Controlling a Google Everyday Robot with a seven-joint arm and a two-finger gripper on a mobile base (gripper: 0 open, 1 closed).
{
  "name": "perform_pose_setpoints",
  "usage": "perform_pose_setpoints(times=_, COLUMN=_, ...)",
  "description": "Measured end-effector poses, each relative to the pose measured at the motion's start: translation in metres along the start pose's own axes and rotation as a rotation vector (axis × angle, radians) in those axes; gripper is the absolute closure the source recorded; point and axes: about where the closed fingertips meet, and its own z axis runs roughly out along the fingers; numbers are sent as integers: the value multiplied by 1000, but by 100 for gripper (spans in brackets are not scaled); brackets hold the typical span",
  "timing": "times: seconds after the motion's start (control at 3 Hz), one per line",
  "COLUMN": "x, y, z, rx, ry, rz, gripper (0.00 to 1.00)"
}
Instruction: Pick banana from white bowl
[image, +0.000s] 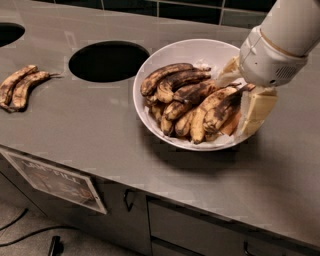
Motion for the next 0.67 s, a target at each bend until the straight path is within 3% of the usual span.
perform_pose_setpoints(times=0.67, x=0, y=-1, z=4, rx=-13, ry=-4, rz=0, gripper=27)
